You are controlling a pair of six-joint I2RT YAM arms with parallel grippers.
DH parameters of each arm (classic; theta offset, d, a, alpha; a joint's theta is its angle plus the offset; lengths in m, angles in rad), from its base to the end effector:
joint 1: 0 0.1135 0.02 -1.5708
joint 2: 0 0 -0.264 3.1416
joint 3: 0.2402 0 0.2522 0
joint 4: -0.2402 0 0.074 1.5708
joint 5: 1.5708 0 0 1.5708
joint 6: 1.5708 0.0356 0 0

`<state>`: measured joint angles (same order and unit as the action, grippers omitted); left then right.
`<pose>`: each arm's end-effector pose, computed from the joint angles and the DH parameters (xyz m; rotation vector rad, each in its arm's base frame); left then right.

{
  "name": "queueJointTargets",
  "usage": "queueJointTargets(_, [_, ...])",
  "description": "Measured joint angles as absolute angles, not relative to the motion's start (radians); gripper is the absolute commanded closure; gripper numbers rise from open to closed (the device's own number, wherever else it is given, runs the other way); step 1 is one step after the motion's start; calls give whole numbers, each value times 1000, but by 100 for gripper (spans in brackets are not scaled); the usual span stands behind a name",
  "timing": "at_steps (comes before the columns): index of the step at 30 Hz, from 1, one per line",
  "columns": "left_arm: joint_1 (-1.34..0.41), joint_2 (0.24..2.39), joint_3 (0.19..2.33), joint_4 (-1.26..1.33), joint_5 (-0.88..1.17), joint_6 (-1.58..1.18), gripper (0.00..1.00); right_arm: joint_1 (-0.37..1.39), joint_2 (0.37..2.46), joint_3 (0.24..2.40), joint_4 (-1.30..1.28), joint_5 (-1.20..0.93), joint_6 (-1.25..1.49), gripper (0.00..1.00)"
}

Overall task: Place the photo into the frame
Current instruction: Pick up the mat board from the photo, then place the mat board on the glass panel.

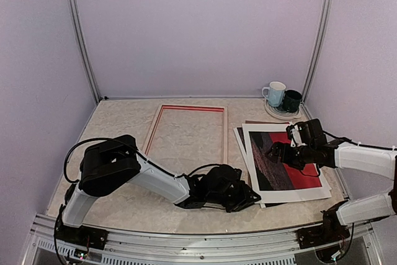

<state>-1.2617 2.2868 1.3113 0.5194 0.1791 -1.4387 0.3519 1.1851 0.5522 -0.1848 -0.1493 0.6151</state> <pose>0.1394 -0.4575 0.0955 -0.0845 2.5906 -1.6247 0.2125 0.0837 0.1819 0.2518 2.4592 0.6178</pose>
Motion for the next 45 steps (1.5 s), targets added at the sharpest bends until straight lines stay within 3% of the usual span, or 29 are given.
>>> queueJointTargets(9, [-1262, 2287, 1313, 505, 162, -1414, 100, 350, 1201, 552, -172, -158, 608, 1])
queueJointTargets(21, [-1261, 2277, 1317, 458, 99, -1325, 100, 350, 1185, 562, -186, -165, 595, 1])
queueJointTargets(45, [-1167, 2008, 1295, 129, 40, -996, 100, 350, 1074, 644, -235, -180, 544, 1])
